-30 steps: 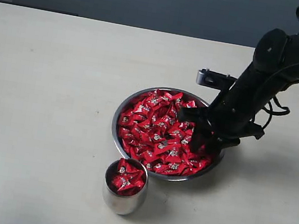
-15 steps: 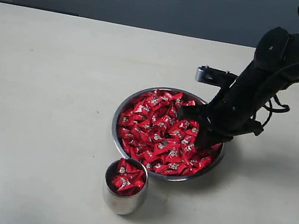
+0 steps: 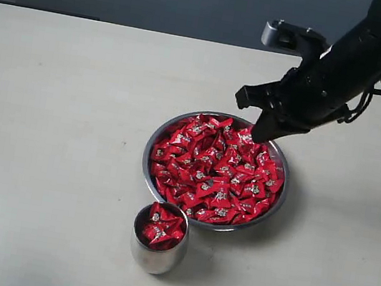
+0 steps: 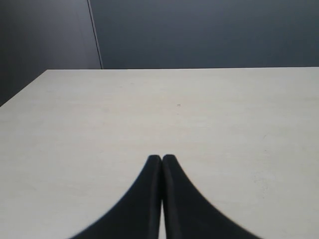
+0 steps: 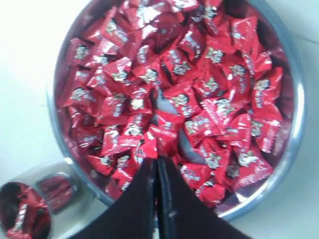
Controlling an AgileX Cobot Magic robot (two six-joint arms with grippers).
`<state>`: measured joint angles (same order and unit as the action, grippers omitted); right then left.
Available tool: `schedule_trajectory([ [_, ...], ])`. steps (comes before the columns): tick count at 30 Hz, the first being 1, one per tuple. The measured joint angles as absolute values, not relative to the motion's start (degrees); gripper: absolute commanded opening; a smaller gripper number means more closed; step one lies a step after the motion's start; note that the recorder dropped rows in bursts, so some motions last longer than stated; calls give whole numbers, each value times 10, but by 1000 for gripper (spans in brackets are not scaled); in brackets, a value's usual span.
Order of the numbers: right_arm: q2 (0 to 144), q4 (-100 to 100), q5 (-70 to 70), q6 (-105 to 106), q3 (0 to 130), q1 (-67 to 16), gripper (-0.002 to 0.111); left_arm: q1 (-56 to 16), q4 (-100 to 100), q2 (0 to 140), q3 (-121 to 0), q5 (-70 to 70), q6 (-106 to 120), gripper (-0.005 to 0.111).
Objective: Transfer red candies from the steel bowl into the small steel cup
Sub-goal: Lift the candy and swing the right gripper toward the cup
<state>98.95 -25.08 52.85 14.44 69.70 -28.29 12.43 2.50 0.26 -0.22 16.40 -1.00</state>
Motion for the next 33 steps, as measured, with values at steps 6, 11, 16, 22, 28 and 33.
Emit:
schedule_trajectory([
  [6,980,-390,580,253,698,-285,-1,124,25,3,-2,164,-10,0],
  [11,980,-412,592,277,698,-321,-1,124,25,3,-2,164,-10,0],
  [16,980,-406,609,280,698,-367,-1,124,25,3,-2,164,-10,0],
  [22,980,-394,626,270,698,-386,-1,124,25,3,-2,164,-10,0],
  [28,980,-393,639,262,698,-403,-1,124,25,3,-2,164,-10,0],
  [33,995,-393,643,259,698,-424,-1,124,25,3,-2,164,-10,0],
])
